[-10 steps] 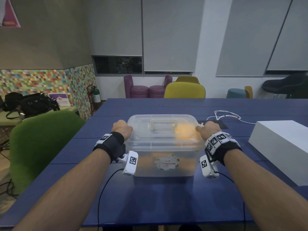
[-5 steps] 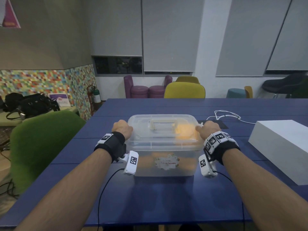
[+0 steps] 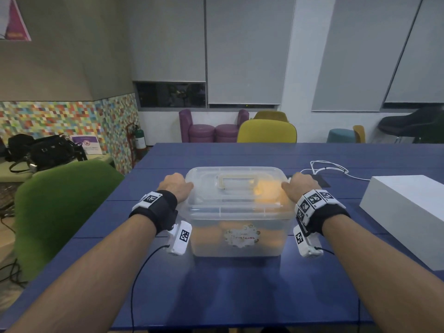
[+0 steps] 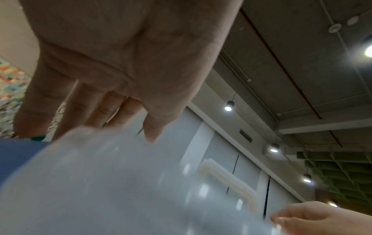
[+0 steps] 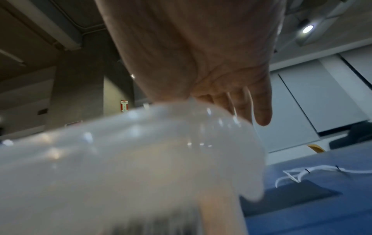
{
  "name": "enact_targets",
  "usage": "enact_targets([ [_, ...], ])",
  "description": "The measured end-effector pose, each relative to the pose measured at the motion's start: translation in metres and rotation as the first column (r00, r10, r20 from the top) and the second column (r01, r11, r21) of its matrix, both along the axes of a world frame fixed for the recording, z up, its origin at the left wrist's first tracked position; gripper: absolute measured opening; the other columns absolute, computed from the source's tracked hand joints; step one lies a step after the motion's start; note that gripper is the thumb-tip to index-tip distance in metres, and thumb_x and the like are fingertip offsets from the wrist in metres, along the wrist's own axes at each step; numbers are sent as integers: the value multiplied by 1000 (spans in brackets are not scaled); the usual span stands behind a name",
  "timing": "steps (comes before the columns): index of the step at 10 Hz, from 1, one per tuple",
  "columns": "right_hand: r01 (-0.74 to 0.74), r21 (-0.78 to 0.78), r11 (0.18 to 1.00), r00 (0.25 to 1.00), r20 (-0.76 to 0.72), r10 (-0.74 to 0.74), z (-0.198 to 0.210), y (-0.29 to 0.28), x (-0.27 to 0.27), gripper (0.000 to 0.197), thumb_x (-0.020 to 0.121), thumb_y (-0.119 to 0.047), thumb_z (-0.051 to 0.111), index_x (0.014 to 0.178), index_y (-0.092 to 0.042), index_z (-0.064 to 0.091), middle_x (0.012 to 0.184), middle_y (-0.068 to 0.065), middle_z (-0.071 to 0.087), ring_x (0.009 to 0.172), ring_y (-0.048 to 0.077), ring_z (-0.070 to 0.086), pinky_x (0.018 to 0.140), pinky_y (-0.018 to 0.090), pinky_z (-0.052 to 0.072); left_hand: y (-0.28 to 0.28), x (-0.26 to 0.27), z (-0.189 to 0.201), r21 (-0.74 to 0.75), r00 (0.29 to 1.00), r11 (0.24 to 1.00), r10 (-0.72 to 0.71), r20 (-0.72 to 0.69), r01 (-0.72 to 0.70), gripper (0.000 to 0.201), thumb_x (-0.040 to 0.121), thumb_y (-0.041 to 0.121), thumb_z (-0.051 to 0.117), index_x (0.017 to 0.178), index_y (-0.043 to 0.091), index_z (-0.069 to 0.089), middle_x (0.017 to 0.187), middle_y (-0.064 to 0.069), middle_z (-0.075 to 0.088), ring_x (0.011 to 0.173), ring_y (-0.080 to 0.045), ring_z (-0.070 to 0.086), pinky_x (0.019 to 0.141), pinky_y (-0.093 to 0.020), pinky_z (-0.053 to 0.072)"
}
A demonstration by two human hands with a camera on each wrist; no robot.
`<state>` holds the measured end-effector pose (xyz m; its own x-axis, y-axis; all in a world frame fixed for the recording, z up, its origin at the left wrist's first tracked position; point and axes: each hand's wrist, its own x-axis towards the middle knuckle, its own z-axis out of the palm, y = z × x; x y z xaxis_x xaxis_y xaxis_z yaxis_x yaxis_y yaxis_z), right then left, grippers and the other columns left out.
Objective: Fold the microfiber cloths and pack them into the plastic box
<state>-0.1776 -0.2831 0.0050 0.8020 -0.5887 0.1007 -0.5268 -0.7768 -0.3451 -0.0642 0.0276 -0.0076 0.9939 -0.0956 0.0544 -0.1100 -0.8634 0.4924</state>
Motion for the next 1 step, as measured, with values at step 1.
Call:
enact_targets([
  [1,-76,-44,996,996,50,78,17,0,7,38,100,-37,49,121,-5,53,122,18,61,107,36,59,76,37,42,3,15,20,21,995,999,-36,94,34,49,98,45,54,90,-3,63,104,-28,66,94,-43,64,76,-42,50],
])
